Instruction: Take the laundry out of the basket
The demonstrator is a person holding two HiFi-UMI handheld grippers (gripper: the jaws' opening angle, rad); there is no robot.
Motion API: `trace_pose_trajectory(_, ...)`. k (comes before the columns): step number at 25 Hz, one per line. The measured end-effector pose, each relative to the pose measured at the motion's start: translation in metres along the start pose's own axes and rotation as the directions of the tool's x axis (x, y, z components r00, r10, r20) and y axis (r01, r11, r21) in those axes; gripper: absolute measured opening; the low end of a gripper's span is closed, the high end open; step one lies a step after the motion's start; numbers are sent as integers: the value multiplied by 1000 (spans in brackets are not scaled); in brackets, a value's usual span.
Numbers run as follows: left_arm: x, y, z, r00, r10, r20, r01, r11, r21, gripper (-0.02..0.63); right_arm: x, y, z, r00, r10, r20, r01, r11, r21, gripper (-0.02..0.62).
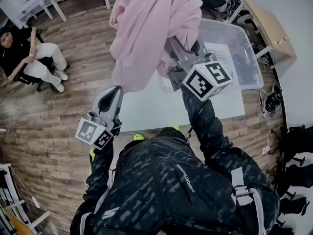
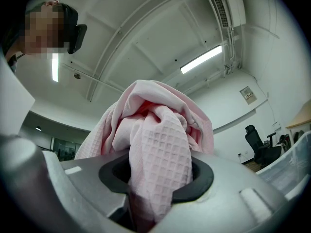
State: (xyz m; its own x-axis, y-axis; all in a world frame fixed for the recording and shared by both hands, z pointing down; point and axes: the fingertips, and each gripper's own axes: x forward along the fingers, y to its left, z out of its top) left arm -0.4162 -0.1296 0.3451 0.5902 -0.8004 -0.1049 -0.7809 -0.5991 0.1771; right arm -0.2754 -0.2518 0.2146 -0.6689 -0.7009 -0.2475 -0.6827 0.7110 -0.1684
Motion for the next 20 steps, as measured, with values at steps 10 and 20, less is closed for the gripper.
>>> trace_pose_trajectory(10, -47, 35, -8, 998, 62, -25, -63, 998, -29, 11, 25, 55, -63, 996, 46, -81, -40, 997, 72, 178)
trace_pose_trajectory(20, -71, 51, -53, 989, 96, -112, -105, 992, -73, 11, 7, 67, -151, 976, 17, -219, 11, 992, 127, 179)
